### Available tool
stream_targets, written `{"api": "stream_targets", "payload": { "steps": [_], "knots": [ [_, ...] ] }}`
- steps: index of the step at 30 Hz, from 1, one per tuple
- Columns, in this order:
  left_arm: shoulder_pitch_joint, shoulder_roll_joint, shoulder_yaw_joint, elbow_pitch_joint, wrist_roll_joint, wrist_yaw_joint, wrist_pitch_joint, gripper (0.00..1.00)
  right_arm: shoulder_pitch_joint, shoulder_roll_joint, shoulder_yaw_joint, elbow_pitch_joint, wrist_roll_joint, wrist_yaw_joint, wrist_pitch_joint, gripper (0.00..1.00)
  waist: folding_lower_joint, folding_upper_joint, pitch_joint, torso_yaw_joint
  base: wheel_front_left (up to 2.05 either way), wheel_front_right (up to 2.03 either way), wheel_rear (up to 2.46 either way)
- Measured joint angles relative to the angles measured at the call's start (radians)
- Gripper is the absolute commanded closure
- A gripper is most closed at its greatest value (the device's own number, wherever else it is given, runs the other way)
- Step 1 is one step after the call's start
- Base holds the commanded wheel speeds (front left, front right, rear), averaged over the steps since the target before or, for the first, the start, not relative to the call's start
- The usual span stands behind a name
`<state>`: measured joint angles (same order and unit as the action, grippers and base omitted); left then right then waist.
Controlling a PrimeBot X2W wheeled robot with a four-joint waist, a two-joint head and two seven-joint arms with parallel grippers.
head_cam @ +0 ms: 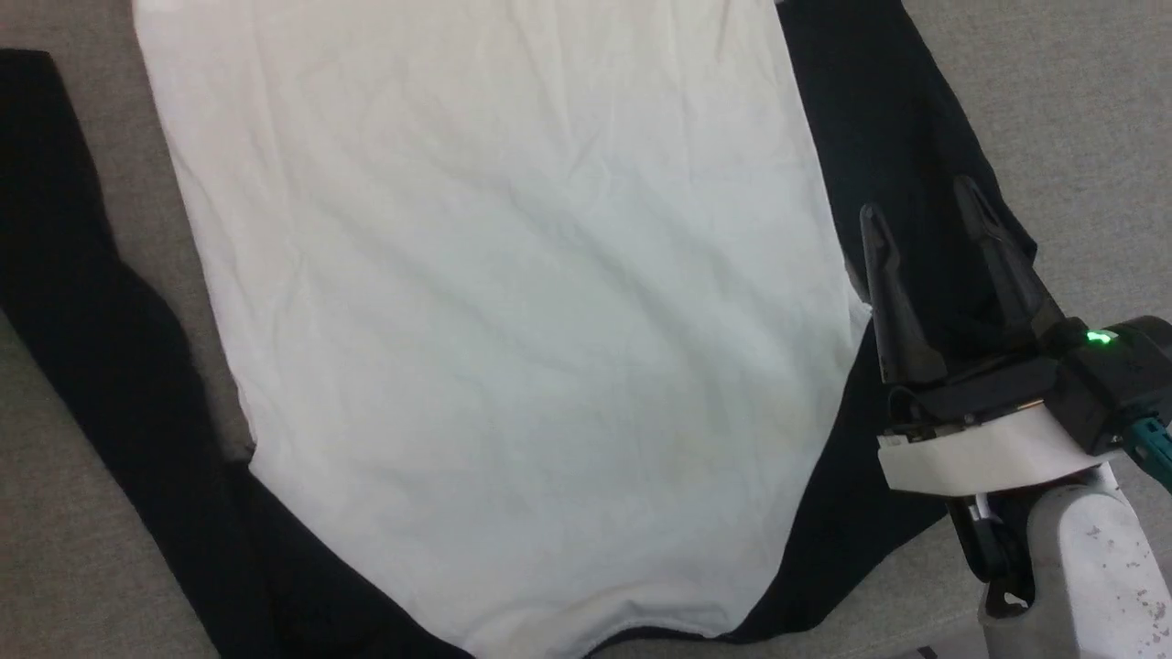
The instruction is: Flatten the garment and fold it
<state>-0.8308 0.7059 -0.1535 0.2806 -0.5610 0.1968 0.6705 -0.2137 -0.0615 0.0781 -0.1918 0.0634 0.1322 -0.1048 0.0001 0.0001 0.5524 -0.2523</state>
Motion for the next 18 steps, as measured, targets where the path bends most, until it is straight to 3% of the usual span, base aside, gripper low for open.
{"api": "stream_targets", "payload": {
  "steps": [6, 13, 17, 18],
  "knots": [
    [0.064, -0.014, -0.009, -0.095, -0.001, -0.035, -0.085, 1.00, 0.031, -0.004, -0.031, -0.004, -0.002, 0.000, 0.023, 0.00, -0.0002, 0.0000, -0.087, 0.026, 0.00, 0.00, 0.00],
    [0.144, -0.051, -0.060, -0.357, -0.009, -0.064, -0.119, 1.00, 0.112, -0.006, -0.074, -0.035, -0.002, 0.000, 0.070, 0.00, -0.0002, 0.0000, -0.209, 0.075, 0.00, 0.00, 0.00],
    [0.179, -0.102, -0.131, -0.518, -0.013, -0.076, -0.117, 1.00, 0.144, -0.005, -0.088, -0.063, -0.003, 0.000, 0.098, 0.00, -0.0002, 0.0000, -0.273, 0.110, 0.00, 0.00, 0.00],
    [0.192, -0.172, -0.199, -0.602, -0.040, -0.094, -0.119, 1.00, 0.161, -0.003, -0.094, -0.084, -0.003, 0.000, 0.116, 0.00, -0.0003, 0.0000, -0.314, 0.138, 0.00, 0.00, 0.00]
  ]
}}
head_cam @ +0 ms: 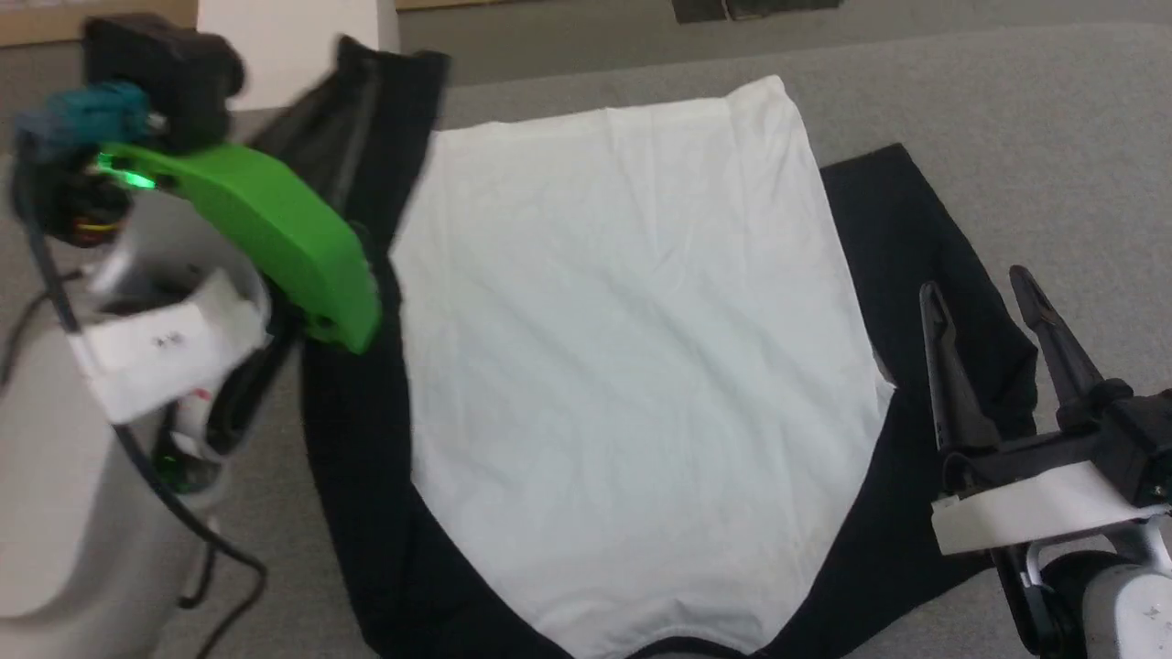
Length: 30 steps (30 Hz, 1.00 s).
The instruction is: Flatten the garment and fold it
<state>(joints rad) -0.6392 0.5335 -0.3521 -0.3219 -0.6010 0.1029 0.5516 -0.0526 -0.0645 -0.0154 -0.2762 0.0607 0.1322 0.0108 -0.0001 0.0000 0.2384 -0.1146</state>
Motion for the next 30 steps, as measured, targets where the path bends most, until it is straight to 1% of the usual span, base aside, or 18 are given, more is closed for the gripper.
{"api": "stream_targets", "payload": {
  "steps": [2, 3, 7, 10, 13, 15, 19, 22, 28, 29, 30],
  "knots": [
    [0.003, -0.049, -0.050, -0.029, -0.005, -0.014, -0.005, 1.00, 0.008, 0.000, -0.003, -0.012, 0.000, 0.000, 0.008, 0.00, 0.0000, 0.0000, -0.021, 0.018, 0.00, 0.00, 0.00],
    [0.003, -0.137, -0.131, -0.030, -0.015, -0.036, -0.034, 1.00, 0.015, 0.002, -0.002, -0.026, 0.000, 0.000, 0.018, 0.00, 0.0000, 0.0000, -0.049, 0.044, 0.00, 0.00, 0.00],
    [0.016, -0.249, -0.249, 0.049, -0.047, -0.074, -0.060, 1.00, 0.016, 0.002, 0.007, -0.035, 0.001, 0.000, 0.024, 0.00, 0.0000, 0.0000, -0.073, 0.061, 0.00, 0.00, 0.00],
    [0.052, -0.316, -0.329, 0.142, -0.058, -0.105, -0.085, 1.00, 0.016, 0.002, 0.008, -0.037, 0.002, 0.000, 0.025, 0.00, 0.0000, 0.0000, -0.074, 0.055, 0.00, 0.00, 0.00],
    [0.080, -0.362, -0.397, 0.254, -0.056, -0.136, -0.119, 1.00, 0.016, 0.002, 0.009, -0.035, 0.002, 0.000, 0.024, 0.00, 0.0000, 0.0000, -0.067, 0.042, 0.00, 0.00, 0.00],
    [0.089, -0.384, -0.441, 0.332, -0.048, -0.157, -0.136, 1.00, 0.016, 0.002, 0.011, -0.035, 0.002, 0.000, 0.024, 0.00, 0.0000, 0.0000, -0.063, 0.033, 0.00, 0.00, 0.00],
    [0.106, -0.409, -0.523, 0.476, -0.032, -0.194, -0.169, 1.00, 0.016, 0.002, 0.015, -0.031, 0.003, 0.000, 0.024, 0.00, 0.0000, 0.0000, -0.055, 0.013, 0.00, 0.00, 0.00],
    [0.119, -0.421, -0.572, 0.553, -0.029, -0.208, -0.194, 1.00, 0.016, 0.002, 0.014, -0.025, 0.004, 0.000, 0.023, 0.00, 0.0000, 0.0000, -0.052, 0.001, 0.00, 0.00, 0.00],
    [0.131, -0.451, -0.635, 0.681, -0.028, -0.218, -0.233, 1.00, 0.016, 0.003, 0.018, -0.008, 0.008, 0.000, 0.015, 0.00, 0.0000, 0.0000, -0.049, -0.010, 0.00, 0.00, 0.00],
    [0.131, -0.454, -0.640, 0.700, -0.029, -0.218, -0.242, 0.87, 0.016, 0.003, 0.019, -0.005, 0.009, 0.000, 0.015, 0.00, 0.0000, 0.0000, -0.049, -0.010, 0.00, 0.00, 0.00],
    [0.131, -0.457, -0.645, 0.713, -0.031, -0.218, -0.252, 0.36, 0.016, 0.003, 0.020, -0.003, 0.010, 0.000, 0.015, 0.00, 0.0001, 0.0000, -0.050, -0.010, 0.00, 0.00, 0.00]
  ]
}}
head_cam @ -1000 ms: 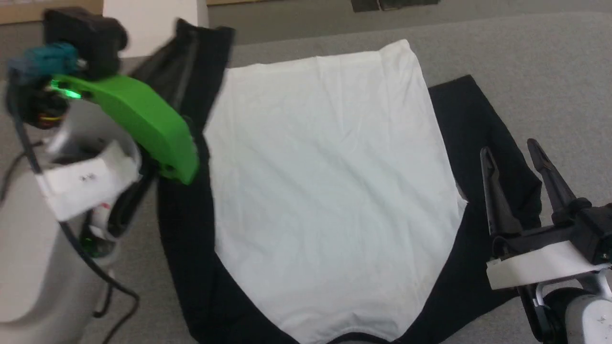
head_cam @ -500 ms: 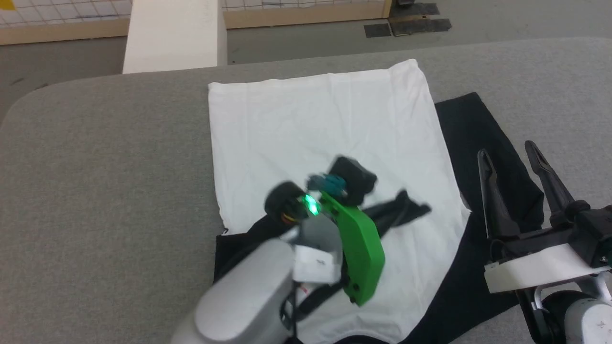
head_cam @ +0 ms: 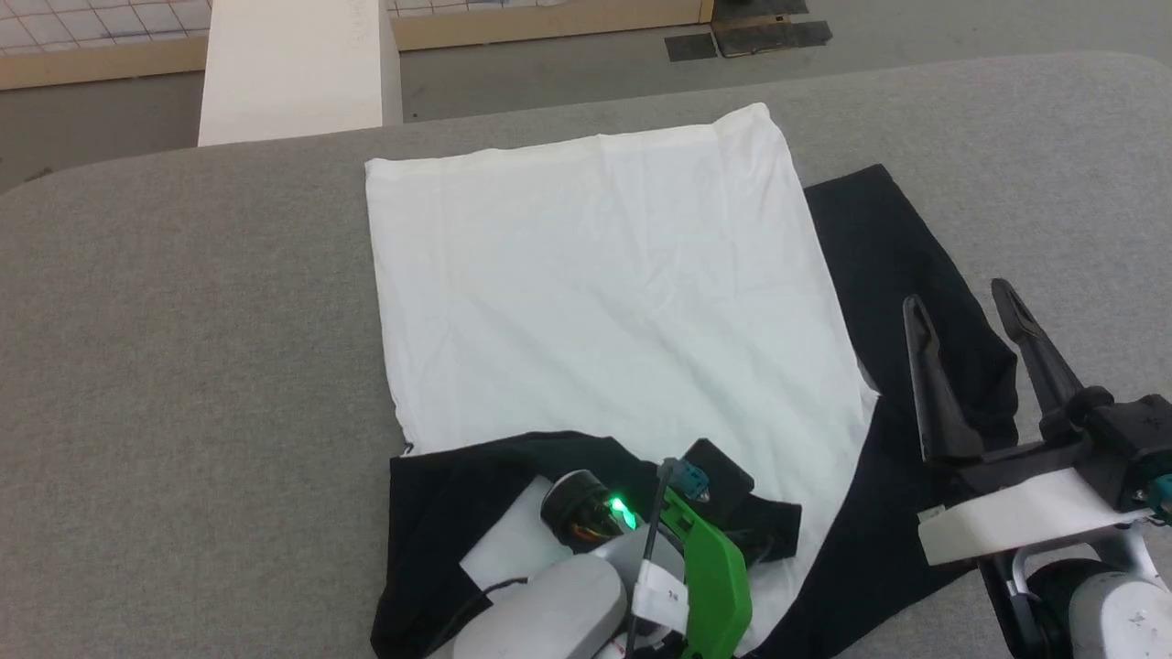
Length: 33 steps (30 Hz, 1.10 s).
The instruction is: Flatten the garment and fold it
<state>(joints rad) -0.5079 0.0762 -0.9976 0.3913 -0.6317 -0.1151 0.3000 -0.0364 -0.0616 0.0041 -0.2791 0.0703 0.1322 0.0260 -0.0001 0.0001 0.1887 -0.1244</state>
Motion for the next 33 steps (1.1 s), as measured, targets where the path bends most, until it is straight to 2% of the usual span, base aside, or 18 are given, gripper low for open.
{"api": "stream_targets", "payload": {
  "steps": [1, 5, 9, 12, 20, 26, 30, 33],
  "knots": [
    [0.000, -0.002, -0.003, 0.008, -0.007, -0.002, -0.006, 0.00, 0.000, 0.000, 0.001, 0.002, 0.000, 0.000, 0.000, 0.00, 0.0000, 0.0000, -0.001, 0.000, 0.00, 0.00, 0.00],
    [0.001, -0.013, 0.023, -0.004, -0.073, -0.007, -0.053, 0.00, 0.000, 0.000, -0.002, 0.006, 0.001, 0.000, 0.000, 0.00, 0.0000, 0.0000, -0.009, 0.006, 0.00, 0.00, 0.00],
    [0.003, -0.013, 0.112, -0.081, -0.113, 0.009, -0.144, 0.00, 0.001, -0.002, -0.016, 0.006, 0.001, 0.000, 0.000, 0.00, 0.0000, 0.0000, -0.015, 0.022, 0.00, 0.00, 0.00],
    [0.008, 0.025, 0.194, -0.149, -0.115, 0.057, -0.237, 0.00, 0.002, -0.004, -0.027, 0.007, 0.001, 0.000, 0.000, 0.00, 0.0000, 0.0000, -0.018, 0.035, 0.00, 0.00, 0.00],
    [0.091, 0.206, 0.469, -0.202, -0.081, 0.211, -0.516, 0.00, 0.000, -0.012, -0.066, 0.051, 0.001, 0.000, 0.002, 0.00, 0.0000, -0.0001, -0.013, 0.072, 0.00, 0.00, 0.00],
    [0.165, 0.282, 0.615, -0.219, 0.003, 0.273, -0.554, 0.00, -0.072, -0.043, -0.101, 0.147, 0.012, 0.000, 0.024, 0.00, 0.0000, -0.0001, 0.016, 0.084, 0.00, 0.00, 0.00],
    [0.218, 0.276, 0.732, -0.293, 0.083, 0.281, -0.557, 0.00, -0.175, -0.080, -0.130, 0.263, 0.041, 0.000, 0.047, 0.00, 0.0000, 0.0000, 0.049, 0.091, 0.00, 0.00, 0.00],
    [0.255, 0.253, 0.797, -0.326, 0.119, 0.259, -0.557, 0.00, -0.271, -0.123, -0.139, 0.370, 0.067, 0.000, 0.094, 0.00, 0.0001, -0.0001, 0.079, 0.097, 0.00, 0.00, 0.00]
  ]
}}
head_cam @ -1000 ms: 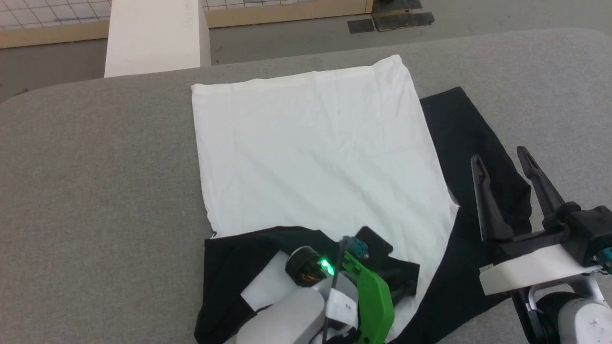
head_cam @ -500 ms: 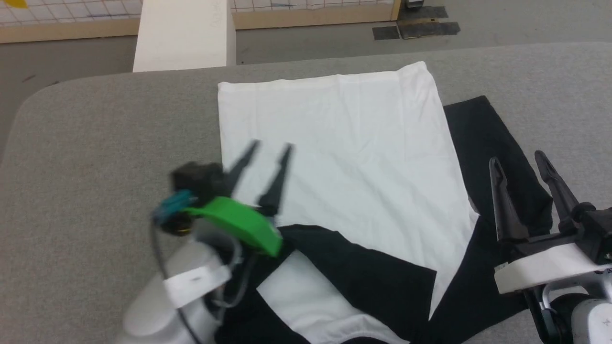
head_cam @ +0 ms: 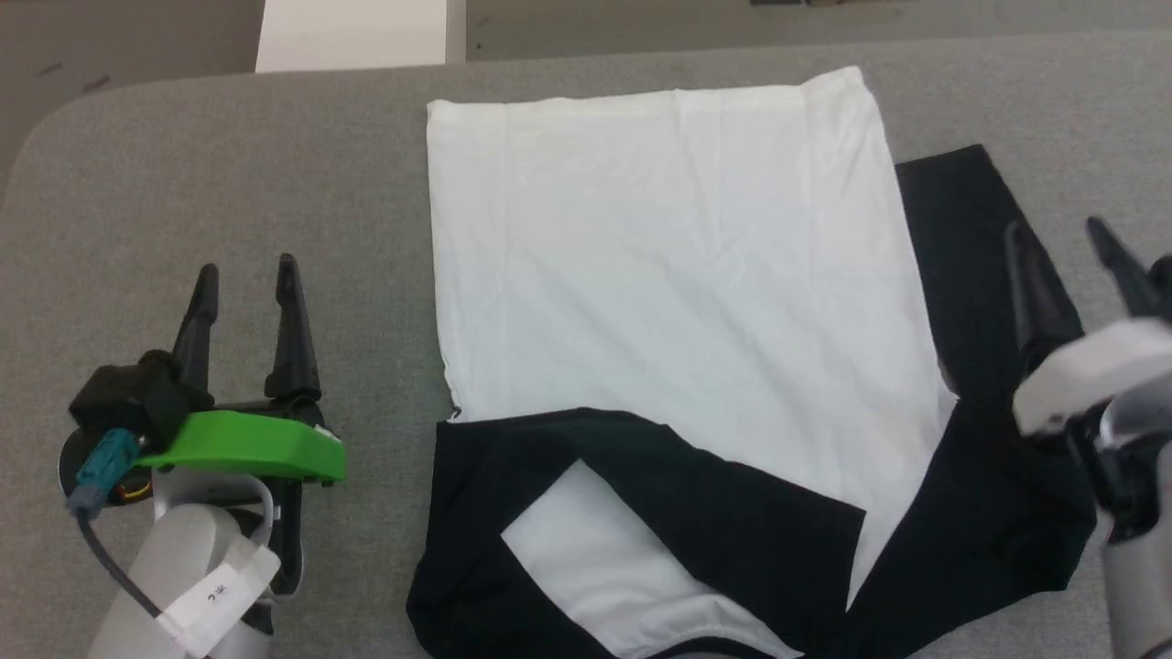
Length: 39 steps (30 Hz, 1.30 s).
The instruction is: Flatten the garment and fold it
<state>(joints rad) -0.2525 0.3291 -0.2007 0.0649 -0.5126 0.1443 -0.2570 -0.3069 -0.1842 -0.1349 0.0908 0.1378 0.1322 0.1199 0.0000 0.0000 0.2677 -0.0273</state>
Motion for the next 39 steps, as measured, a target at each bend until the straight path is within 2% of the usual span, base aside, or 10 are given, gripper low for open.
{"api": "stream_targets", "payload": {
  "steps": [5, 12, 18, 24, 25, 26, 27, 28, 29, 39],
  "knots": [
    [0.011, -0.053, 0.066, -0.045, 0.051, -0.061, 0.000, 0.00, -0.189, -0.056, -0.042, 0.177, 0.046, 0.000, 0.100, 0.00, 0.0000, 0.0000, 0.064, 0.015, 0.00, 0.00, 0.00],
    [0.007, -0.113, 0.128, -0.062, 0.098, -0.128, 0.000, 0.00, -0.381, -0.104, -0.111, 0.378, 0.047, 0.000, 0.247, 0.00, 0.0001, 0.0000, 0.163, 0.048, 0.00, 0.00, 0.00],
    [-0.007, -0.152, 0.174, -0.070, 0.123, -0.168, 0.000, 0.00, -0.473, -0.128, -0.144, 0.453, 0.010, 0.000, 0.324, 0.00, 0.0002, 0.0000, 0.236, 0.084, 0.00, 0.00, 0.00],
    [-0.013, -0.184, 0.221, -0.073, 0.158, -0.198, 0.000, 0.00, -0.529, -0.141, -0.165, 0.479, -0.017, 0.000, 0.398, 0.00, 0.0002, 0.0000, 0.275, 0.121, 0.00, 0.00, 0.00],
    [-0.013, -0.189, 0.227, -0.073, 0.163, -0.202, 0.000, 0.00, -0.538, -0.144, -0.172, 0.482, -0.022, 0.000, 0.422, 0.07, 0.0002, 0.0000, 0.279, 0.125, 0.00, 0.00, 0.00],
    [-0.013, -0.193, 0.232, -0.072, 0.167, -0.206, 0.000, 0.00, -0.544, -0.145, -0.178, 0.482, -0.026, 0.000, 0.443, 0.59, 0.0001, 0.0000, 0.281, 0.128, 0.00, 0.00, 0.00],
    [-0.013, -0.196, 0.237, -0.071, 0.171, -0.210, 0.000, 0.00, -0.550, -0.145, -0.183, 0.480, -0.027, 0.000, 0.466, 0.70, 0.0002, 0.0000, 0.283, 0.131, 0.00, 0.00, 0.00],
    [-0.013, -0.200, 0.242, -0.069, 0.173, -0.215, 0.000, 0.00, -0.554, -0.145, -0.184, 0.476, -0.030, 0.000, 0.484, 0.95, 0.0002, 0.0000, 0.282, 0.132, 0.00, 0.00, 0.00],
    [-0.013, -0.203, 0.246, -0.067, 0.179, -0.218, 0.000, 0.00, -0.553, -0.145, -0.187, 0.472, -0.033, 0.000, 0.491, 1.00, 0.0002, 0.0000, 0.280, 0.132, 0.00, 0.00, 0.00],
    [0.017, -0.218, 0.279, -0.029, 0.218, -0.240, 0.000, 0.00, -0.397, -0.150, -0.234, 0.334, -0.135, 0.000, 0.382, 1.00, 0.0001, 0.0000, 0.205, 0.112, 0.00, 0.00, 0.00]
  ]
}}
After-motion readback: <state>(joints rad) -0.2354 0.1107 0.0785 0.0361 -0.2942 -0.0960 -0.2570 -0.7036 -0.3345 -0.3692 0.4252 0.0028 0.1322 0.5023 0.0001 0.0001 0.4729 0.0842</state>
